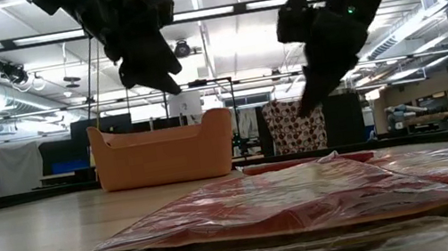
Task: Sort popcorn bags into baskets
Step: Put the red popcorn bag into the orange bin
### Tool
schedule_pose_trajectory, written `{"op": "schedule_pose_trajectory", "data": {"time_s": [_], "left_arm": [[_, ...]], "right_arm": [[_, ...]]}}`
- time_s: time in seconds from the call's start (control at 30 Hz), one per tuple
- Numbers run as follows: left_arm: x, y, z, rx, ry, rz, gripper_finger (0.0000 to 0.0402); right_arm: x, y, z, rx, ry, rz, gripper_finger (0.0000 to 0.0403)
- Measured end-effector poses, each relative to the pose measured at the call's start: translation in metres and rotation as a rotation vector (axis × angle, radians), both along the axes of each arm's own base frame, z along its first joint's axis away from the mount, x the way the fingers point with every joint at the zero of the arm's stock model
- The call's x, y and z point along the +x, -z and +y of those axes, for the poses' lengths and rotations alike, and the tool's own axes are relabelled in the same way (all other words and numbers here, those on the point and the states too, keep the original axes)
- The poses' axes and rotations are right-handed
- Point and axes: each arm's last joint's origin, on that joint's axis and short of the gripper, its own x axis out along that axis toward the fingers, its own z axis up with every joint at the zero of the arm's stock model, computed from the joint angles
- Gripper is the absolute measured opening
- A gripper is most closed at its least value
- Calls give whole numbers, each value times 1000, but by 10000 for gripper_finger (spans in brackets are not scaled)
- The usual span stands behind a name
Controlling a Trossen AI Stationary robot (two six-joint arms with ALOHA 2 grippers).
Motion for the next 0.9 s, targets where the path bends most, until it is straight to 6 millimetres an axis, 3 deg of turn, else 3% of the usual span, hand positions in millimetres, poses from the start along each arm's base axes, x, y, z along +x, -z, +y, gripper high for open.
{"op": "schedule_pose_trajectory", "data": {"time_s": [0.13,0.33,0.67,0.9], "left_arm": [[-4,-3,-2,-25,-46,8,247],[-6,-8,-2,-82,-103,-12,247],[-24,-17,-2,-119,-129,49,247],[-26,-21,-3,-157,-95,36,247]], "right_arm": [[10,5,8,-134,-5,-37,236],[21,34,22,-200,-82,19,219],[23,60,33,-258,-109,114,154],[25,70,33,-258,-112,152,92]]}}
